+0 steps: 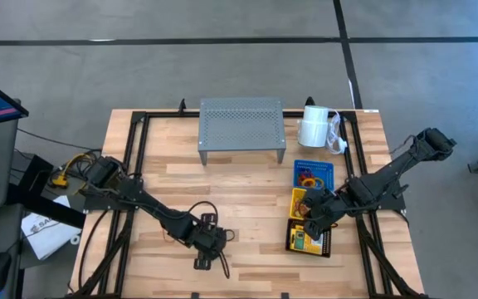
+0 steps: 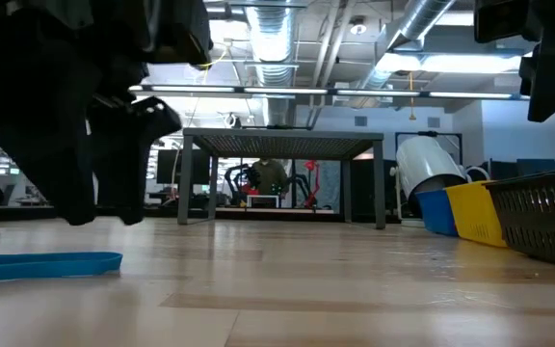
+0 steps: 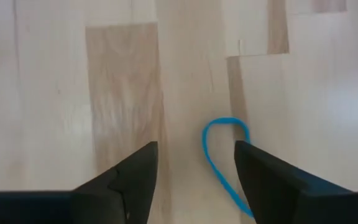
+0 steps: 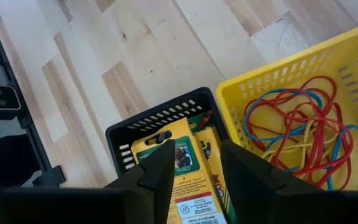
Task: Pick & Place Office Desk Supplies
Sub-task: Put the blue rubber band into the yellow basket
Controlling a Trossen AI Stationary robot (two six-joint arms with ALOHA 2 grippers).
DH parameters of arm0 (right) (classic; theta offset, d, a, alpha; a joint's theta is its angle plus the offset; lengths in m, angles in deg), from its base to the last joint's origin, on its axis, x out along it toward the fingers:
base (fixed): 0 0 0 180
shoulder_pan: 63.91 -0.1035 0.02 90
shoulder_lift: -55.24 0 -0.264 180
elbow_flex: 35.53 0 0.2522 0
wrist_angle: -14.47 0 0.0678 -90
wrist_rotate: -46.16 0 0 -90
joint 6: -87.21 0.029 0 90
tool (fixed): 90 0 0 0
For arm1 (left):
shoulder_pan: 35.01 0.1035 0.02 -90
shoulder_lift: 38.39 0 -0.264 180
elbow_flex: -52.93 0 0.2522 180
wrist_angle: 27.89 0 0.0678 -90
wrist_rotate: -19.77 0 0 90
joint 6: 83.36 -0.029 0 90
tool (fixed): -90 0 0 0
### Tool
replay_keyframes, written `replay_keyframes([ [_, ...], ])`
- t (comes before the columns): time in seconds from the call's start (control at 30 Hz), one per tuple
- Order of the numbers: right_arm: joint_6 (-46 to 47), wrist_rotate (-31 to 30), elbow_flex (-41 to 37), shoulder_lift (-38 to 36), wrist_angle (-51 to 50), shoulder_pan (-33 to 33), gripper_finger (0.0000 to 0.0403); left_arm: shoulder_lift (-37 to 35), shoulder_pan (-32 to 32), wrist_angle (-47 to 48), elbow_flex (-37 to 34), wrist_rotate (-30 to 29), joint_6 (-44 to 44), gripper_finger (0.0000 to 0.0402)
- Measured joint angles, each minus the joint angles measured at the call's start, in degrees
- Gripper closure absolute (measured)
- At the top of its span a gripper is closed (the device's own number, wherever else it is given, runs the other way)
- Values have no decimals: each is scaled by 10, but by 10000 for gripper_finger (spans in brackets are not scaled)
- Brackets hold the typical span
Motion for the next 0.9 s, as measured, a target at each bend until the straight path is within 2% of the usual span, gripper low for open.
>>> replay_keyframes([
  [0.33,-3,0,0,0,0,-2,276,0,-3,-27,-6,-12,-115,219],
  [0.9,-6,2,0,0,0,-2,276,-2,-4,-108,-76,-11,-120,234],
])
